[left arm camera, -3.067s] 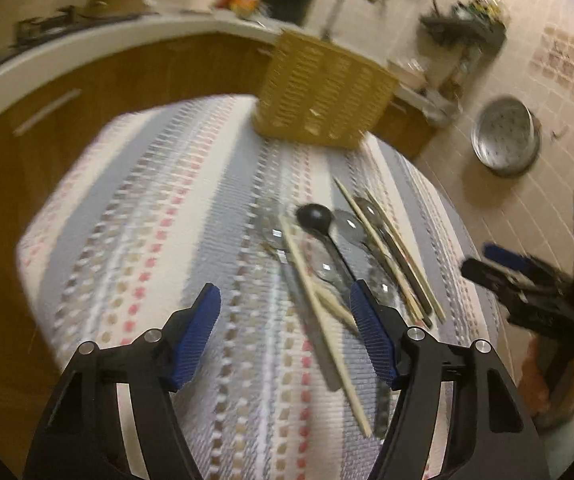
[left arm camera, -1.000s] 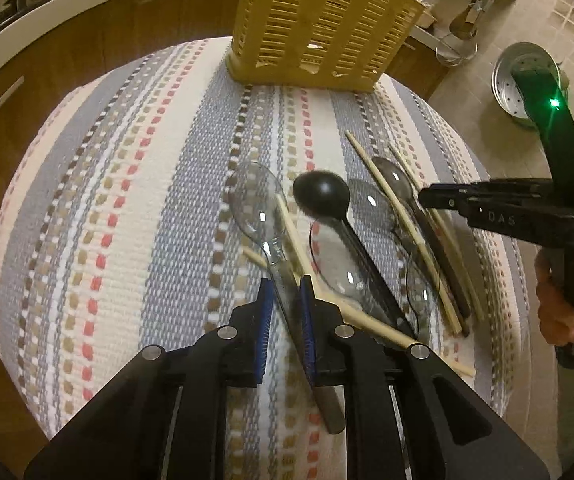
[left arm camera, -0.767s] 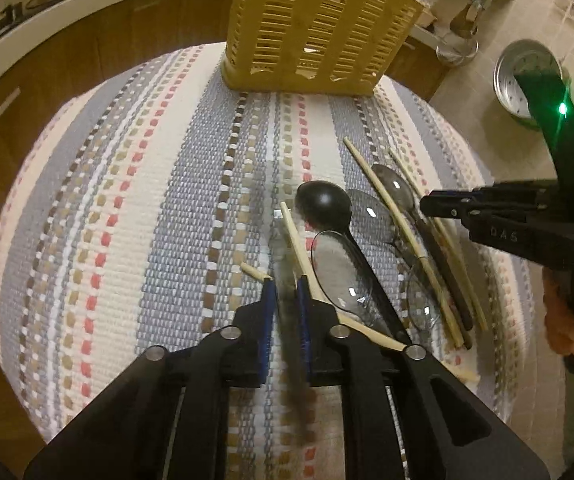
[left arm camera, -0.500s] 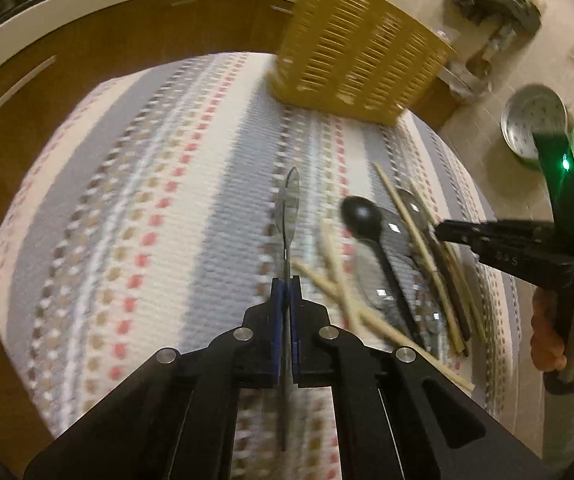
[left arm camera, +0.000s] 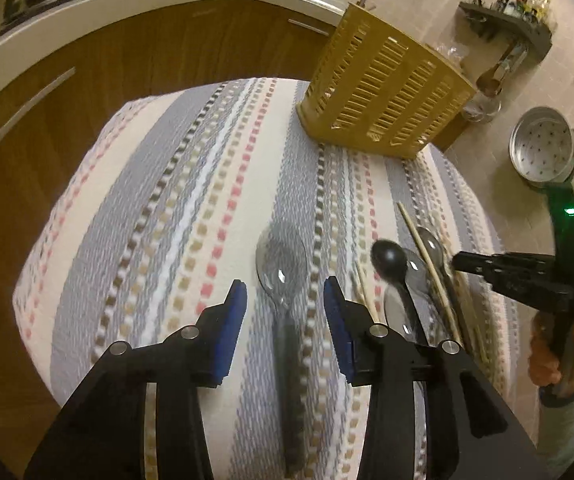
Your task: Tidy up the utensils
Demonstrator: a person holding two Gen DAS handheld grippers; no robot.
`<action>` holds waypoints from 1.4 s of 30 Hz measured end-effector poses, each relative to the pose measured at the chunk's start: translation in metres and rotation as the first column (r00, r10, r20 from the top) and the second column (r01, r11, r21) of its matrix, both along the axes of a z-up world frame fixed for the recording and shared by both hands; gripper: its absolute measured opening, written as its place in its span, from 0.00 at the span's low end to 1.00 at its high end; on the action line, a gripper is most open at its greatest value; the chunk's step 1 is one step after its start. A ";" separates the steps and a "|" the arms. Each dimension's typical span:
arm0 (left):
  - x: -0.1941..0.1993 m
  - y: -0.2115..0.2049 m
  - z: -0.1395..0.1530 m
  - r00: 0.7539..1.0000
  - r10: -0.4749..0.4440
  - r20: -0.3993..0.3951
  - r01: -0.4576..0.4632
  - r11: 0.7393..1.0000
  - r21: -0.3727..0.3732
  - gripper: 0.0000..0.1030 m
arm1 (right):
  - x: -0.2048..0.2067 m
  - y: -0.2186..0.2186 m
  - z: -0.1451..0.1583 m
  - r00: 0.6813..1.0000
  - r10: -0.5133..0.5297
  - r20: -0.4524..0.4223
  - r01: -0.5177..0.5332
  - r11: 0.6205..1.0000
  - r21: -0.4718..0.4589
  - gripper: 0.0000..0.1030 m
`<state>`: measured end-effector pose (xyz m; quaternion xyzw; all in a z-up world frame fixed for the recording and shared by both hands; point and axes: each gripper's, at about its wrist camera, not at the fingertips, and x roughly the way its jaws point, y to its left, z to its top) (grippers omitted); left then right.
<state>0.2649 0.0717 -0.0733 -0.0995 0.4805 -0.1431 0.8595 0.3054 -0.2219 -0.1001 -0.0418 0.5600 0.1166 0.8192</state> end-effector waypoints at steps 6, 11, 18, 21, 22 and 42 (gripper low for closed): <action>0.029 -0.018 -0.011 0.997 -0.031 -0.077 0.037 0.996 0.075 0.37 | 0.012 -0.017 0.002 0.998 -0.012 -0.058 0.014 0.999 0.032 0.06; 0.041 -0.013 -0.013 0.994 -0.026 -0.109 0.030 0.999 0.035 0.39 | 0.020 -0.017 0.005 0.998 -0.002 -0.069 0.005 0.999 0.033 0.09; 0.047 -0.014 -0.013 0.989 -0.027 -0.144 0.032 0.999 0.038 0.40 | 0.030 -0.013 0.001 0.995 0.006 -0.104 -0.001 0.999 0.049 0.33; 0.048 -0.024 -0.015 0.990 -0.028 -0.141 0.040 0.996 0.083 0.41 | 0.034 -0.011 0.001 0.995 0.003 -0.098 -0.001 1.000 0.021 0.36; 0.048 -0.028 -0.015 0.990 -0.029 -0.140 0.045 0.993 0.113 0.41 | 0.036 -0.010 -0.001 0.994 0.005 -0.111 -0.004 1.000 0.009 0.36; 0.022 -0.041 0.062 0.978 -0.010 0.207 -0.002 0.998 0.057 0.30 | -0.005 -0.009 0.063 0.979 0.099 0.177 -0.110 0.992 0.058 0.04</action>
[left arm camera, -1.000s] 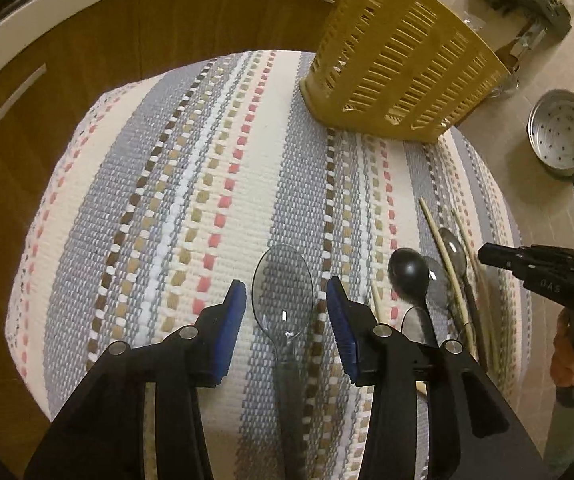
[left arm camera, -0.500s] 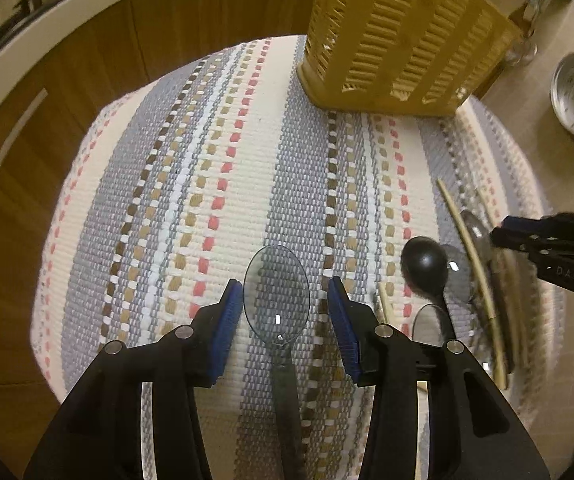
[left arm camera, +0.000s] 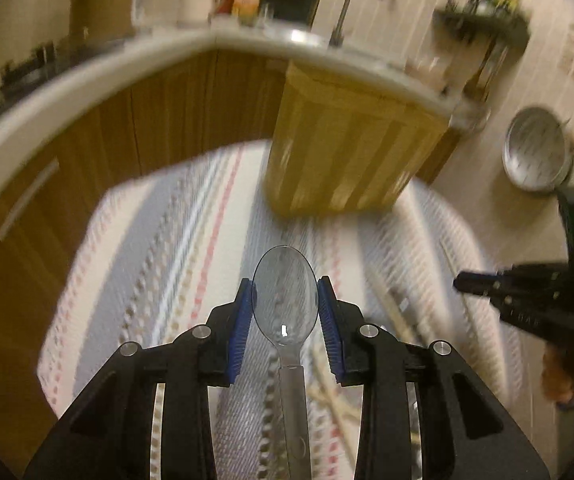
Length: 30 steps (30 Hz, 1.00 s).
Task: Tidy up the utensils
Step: 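Drop the clear spoon into the yellow holder while the right tool drops the chopstick in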
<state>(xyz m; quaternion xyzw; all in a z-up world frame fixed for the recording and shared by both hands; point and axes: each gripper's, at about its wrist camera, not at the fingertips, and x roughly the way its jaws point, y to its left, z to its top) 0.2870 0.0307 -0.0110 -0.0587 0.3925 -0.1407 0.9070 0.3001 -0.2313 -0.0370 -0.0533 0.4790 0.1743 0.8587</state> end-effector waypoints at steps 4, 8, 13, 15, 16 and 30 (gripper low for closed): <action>-0.005 -0.015 0.039 0.983 0.021 0.181 -0.017 1.000 -0.021 0.30 | -0.004 -0.012 0.042 0.989 -0.020 0.149 0.002 0.993 0.117 0.04; -0.004 -0.023 0.072 0.939 0.046 0.341 -0.035 0.999 -0.038 0.30 | 0.003 -0.015 0.079 0.952 -0.051 0.301 -0.008 0.981 0.193 0.04; 0.016 -0.037 0.106 0.864 0.080 0.498 -0.044 0.996 -0.082 0.30 | 0.022 -0.020 0.129 0.862 -0.126 0.490 0.001 0.969 0.247 0.04; 0.027 -0.042 0.117 0.839 0.084 0.538 -0.036 0.994 -0.099 0.30 | 0.039 -0.025 0.138 0.830 -0.156 0.536 0.011 0.964 0.264 0.04; 0.035 -0.045 0.121 0.826 0.086 0.558 -0.035 0.994 -0.102 0.30 | 0.046 -0.025 0.144 0.815 -0.168 0.554 0.016 0.963 0.269 0.04; 0.103 -0.053 0.138 0.739 0.137 0.660 -0.037 0.986 -0.163 0.30 | 0.136 -0.024 0.147 0.692 -0.267 0.671 0.043 0.942 0.332 0.04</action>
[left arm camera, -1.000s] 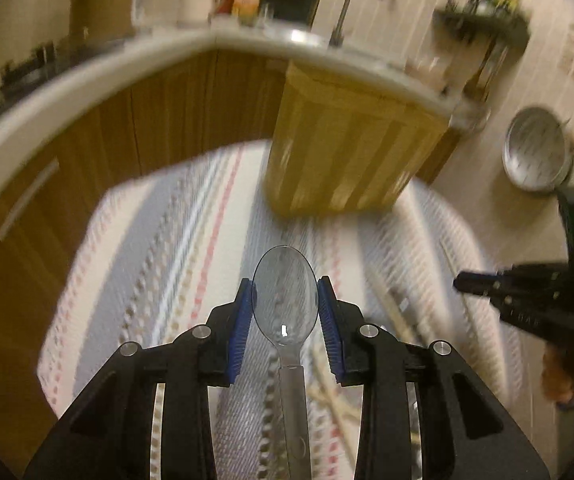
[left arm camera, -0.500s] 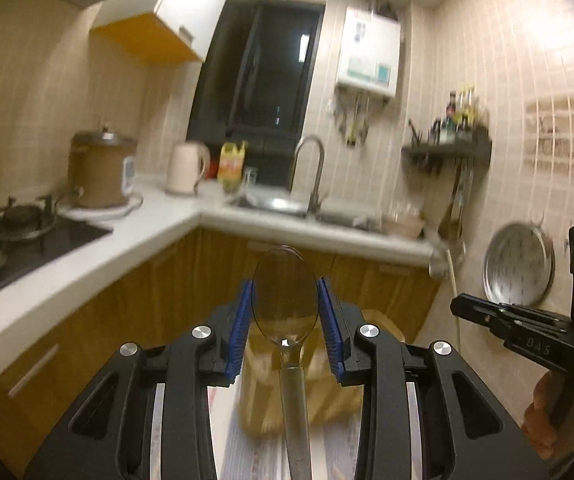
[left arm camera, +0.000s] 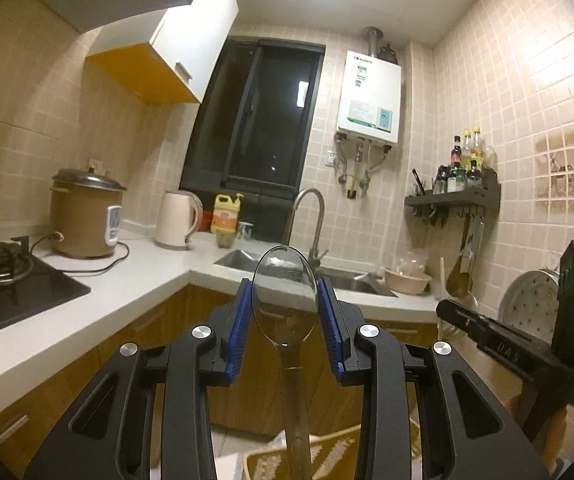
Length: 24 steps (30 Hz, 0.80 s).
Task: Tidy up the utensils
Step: 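Drop the clear spoon into the yellow holder while the right tool drops the chopstick in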
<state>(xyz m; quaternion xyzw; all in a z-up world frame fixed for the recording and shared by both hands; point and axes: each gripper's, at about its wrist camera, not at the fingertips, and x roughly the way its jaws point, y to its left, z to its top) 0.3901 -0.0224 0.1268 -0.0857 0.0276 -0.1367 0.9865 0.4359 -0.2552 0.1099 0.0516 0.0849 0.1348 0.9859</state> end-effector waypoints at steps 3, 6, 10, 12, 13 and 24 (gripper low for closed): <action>0.011 -0.001 -0.012 1.000 0.000 -0.011 0.000 1.000 -0.014 0.30 | 0.001 0.008 -0.015 1.000 -0.007 0.020 0.007 1.000 -0.024 0.04; 0.018 -0.005 -0.028 1.000 0.013 -0.015 -0.013 1.000 -0.009 0.30 | -0.005 0.013 -0.029 0.997 -0.035 0.062 0.037 0.998 -0.041 0.04; 0.020 -0.008 -0.047 0.999 0.041 -0.021 -0.040 0.999 0.021 0.30 | -0.009 0.021 -0.048 0.996 -0.045 0.081 0.051 0.995 -0.086 0.04; 0.020 -0.008 -0.054 0.998 0.047 -0.029 -0.046 0.999 0.028 0.31 | -0.012 0.023 -0.054 0.996 -0.033 0.081 0.041 0.995 -0.094 0.04; 0.020 -0.008 -0.056 0.998 0.051 -0.032 -0.050 0.998 0.031 0.31 | -0.013 0.023 -0.056 0.997 -0.029 0.076 0.036 0.995 -0.095 0.04; -0.031 0.015 -0.045 0.994 -0.014 -0.109 0.016 1.000 0.020 0.58 | -0.055 0.006 -0.063 0.992 0.050 -0.117 -0.062 0.993 -0.103 0.35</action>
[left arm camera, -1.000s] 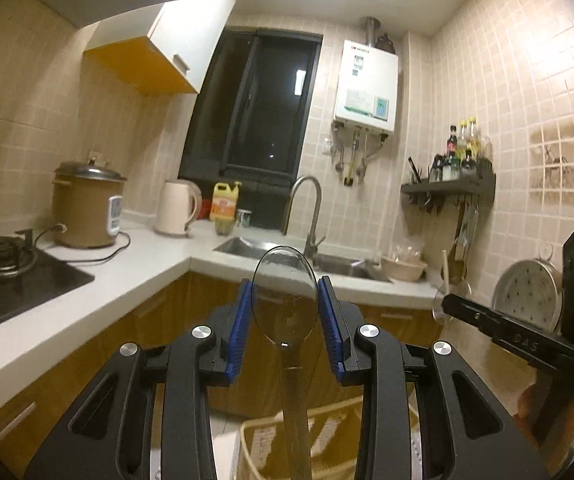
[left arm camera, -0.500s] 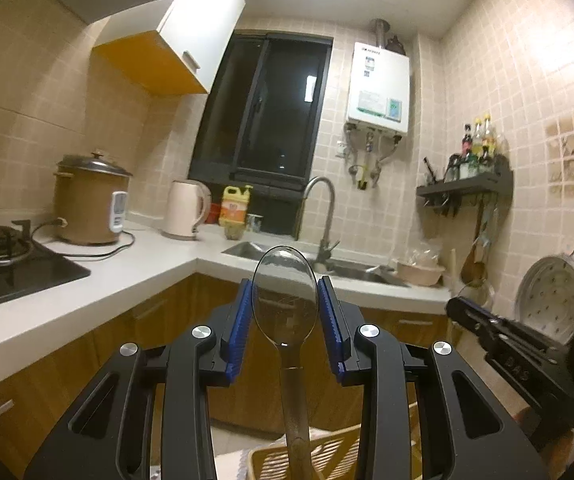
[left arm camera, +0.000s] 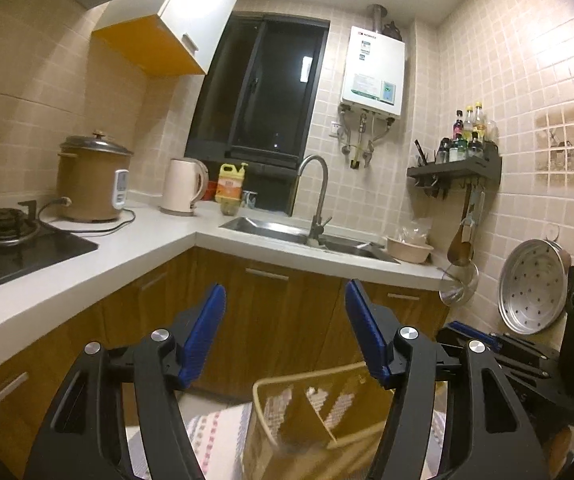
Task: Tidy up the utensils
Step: 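Drop the clear spoon into the yellow holder while the right tool drops the chopstick in, then grasp a wooden chopstick with the left tool while the right tool grasps a metal spoon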
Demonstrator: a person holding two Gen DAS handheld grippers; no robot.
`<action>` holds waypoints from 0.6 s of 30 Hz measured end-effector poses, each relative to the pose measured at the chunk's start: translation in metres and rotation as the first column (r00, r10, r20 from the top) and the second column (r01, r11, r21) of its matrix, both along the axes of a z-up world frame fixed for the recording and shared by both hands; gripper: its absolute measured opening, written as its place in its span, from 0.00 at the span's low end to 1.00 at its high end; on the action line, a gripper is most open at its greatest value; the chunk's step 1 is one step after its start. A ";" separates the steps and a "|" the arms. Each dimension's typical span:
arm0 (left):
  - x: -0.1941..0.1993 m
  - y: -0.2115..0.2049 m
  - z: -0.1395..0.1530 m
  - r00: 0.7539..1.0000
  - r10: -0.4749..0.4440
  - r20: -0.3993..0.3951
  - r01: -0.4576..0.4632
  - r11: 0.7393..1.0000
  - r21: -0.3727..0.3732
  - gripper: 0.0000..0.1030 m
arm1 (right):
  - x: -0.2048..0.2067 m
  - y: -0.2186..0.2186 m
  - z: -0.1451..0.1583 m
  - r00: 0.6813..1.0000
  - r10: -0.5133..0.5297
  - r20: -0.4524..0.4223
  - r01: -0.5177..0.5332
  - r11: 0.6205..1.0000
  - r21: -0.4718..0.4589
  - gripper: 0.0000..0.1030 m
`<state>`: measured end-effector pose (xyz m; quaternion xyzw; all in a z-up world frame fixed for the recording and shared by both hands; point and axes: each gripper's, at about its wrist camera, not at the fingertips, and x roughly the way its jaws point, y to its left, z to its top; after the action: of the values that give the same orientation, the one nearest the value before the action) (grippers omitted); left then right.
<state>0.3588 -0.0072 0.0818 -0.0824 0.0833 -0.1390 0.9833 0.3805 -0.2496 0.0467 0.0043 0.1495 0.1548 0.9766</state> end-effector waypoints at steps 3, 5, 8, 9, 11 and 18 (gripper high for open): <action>-0.021 0.007 0.006 0.999 -0.019 -0.028 0.019 1.000 0.012 0.59 | -0.027 -0.016 0.005 1.000 -0.008 -0.012 0.008 0.999 0.039 0.66; -0.033 0.008 0.007 0.998 -0.024 -0.059 0.027 0.999 0.036 0.59 | -0.039 -0.020 0.009 0.999 -0.024 -0.046 0.025 0.999 0.026 0.66; -0.050 0.011 0.006 0.987 -0.024 -0.156 0.037 0.996 0.075 0.59 | -0.051 -0.026 0.012 0.989 -0.039 -0.146 0.041 0.999 0.015 0.66; -0.053 0.013 0.005 0.981 -0.036 -0.190 0.051 0.996 0.075 0.59 | -0.054 -0.027 0.011 0.982 -0.027 -0.187 0.031 0.999 0.020 0.66; -0.060 0.017 0.002 0.966 -0.053 -0.253 0.071 0.996 0.062 0.59 | -0.058 -0.027 0.008 0.963 -0.013 -0.268 0.018 1.000 0.017 0.66; -0.063 0.020 -0.028 0.845 -0.112 -0.523 0.152 0.988 0.035 0.59 | -0.065 -0.014 -0.038 0.833 0.022 -0.552 -0.050 0.998 -0.035 0.65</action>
<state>0.2954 0.0132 0.0542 -0.0740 0.3563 -0.1755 0.9147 0.3153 -0.2632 0.0084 0.0227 0.4280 0.1616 0.8889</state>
